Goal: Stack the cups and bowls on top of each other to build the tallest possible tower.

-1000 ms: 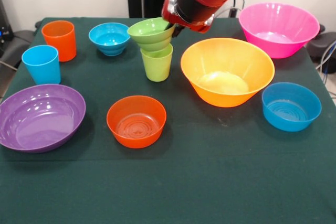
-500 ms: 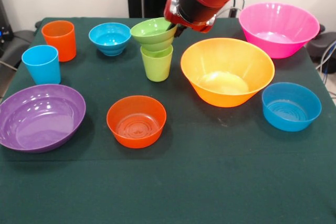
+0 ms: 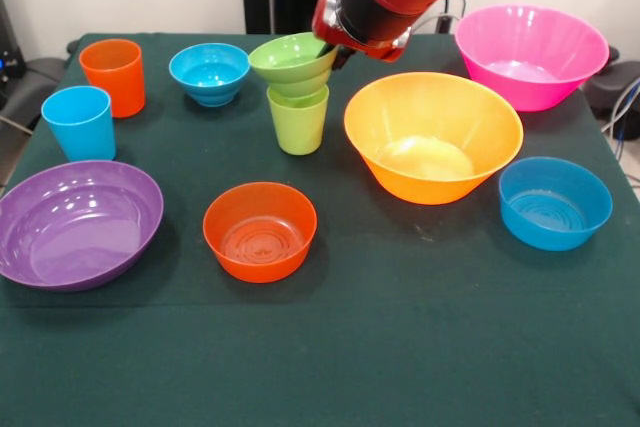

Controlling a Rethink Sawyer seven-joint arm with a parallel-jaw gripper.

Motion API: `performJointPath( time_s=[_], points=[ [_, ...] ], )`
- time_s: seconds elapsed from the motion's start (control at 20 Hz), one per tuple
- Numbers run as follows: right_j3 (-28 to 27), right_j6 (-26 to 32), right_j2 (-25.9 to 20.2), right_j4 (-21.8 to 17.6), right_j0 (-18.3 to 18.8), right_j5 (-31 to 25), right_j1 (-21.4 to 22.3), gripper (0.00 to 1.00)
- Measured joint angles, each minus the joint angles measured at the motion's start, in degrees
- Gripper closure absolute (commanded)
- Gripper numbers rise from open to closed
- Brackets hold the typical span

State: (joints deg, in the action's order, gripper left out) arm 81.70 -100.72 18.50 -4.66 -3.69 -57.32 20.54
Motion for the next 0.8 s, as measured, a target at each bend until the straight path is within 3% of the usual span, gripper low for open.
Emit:
performJointPath(
  time_s=[0.8],
  points=[
    [0.4,0.0,0.0,0.0,-0.3,2.6,0.0,1.0]
  ],
)
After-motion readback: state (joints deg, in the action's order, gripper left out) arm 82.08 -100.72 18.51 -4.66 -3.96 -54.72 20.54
